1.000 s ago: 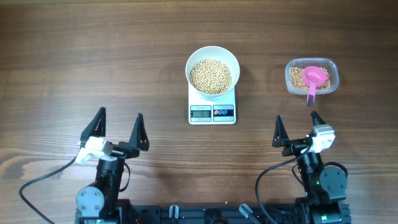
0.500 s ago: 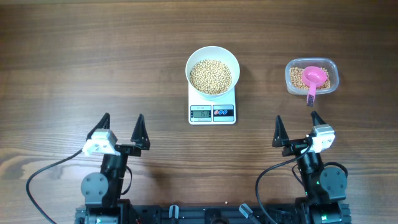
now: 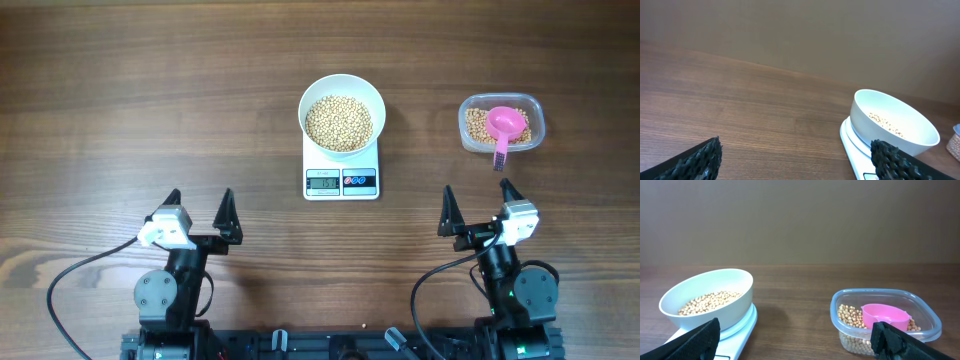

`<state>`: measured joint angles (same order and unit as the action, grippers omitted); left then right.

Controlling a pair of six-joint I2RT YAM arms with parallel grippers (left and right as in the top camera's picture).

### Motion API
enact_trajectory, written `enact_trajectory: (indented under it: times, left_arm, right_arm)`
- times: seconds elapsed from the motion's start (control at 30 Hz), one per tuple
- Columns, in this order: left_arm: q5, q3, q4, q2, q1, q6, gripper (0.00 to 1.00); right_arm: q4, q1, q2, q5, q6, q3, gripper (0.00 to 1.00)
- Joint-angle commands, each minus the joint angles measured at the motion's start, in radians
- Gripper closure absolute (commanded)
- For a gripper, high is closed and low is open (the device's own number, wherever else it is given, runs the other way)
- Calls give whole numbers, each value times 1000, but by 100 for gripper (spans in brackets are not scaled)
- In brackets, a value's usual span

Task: Scoop item into bowl and weigh 150g on scale

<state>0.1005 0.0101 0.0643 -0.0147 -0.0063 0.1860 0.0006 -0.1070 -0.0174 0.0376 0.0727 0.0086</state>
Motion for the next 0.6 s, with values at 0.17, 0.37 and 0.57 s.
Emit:
enact_trajectory:
  times: [0.17,0.37,0.57]
  left_arm:
    - [-32,-5,11,12,3,0,0]
    - [8,-5,8,12,3,-112,0]
    - [-74,-5,13,12,2,-235,0]
  right_arm:
    - [2,-4,14,16,-17,-3,0]
    - [2,-4,14,16,-18,-3,0]
    - [2,-4,14,16,-18,-3,0]
